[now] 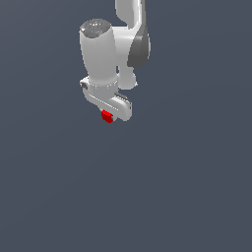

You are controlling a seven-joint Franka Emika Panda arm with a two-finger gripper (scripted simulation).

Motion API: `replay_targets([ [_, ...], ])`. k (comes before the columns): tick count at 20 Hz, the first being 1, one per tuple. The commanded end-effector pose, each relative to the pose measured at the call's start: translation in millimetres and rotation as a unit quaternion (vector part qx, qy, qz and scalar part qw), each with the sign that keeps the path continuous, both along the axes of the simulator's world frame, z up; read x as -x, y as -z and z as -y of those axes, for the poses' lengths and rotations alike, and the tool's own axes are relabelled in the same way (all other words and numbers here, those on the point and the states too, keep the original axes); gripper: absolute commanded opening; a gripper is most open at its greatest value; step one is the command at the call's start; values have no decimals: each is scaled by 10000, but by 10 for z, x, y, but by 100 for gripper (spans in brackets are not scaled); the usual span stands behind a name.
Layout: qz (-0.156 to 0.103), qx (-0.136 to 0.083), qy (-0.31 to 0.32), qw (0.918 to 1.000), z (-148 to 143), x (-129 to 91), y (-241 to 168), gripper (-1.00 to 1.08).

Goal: Pick up the red cube and move it to a goal position.

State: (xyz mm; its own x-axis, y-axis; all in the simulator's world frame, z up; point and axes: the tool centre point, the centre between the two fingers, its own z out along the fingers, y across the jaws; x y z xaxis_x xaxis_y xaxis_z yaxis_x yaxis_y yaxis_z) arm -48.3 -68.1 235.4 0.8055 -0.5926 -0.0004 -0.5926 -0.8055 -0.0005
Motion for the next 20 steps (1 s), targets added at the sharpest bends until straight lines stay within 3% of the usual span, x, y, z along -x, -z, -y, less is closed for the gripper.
replay_targets([
  [1,-2,4,2,10000,37,31,-289,-100],
  [20,-1,4,-4,10000,259,134,-2131,-100],
])
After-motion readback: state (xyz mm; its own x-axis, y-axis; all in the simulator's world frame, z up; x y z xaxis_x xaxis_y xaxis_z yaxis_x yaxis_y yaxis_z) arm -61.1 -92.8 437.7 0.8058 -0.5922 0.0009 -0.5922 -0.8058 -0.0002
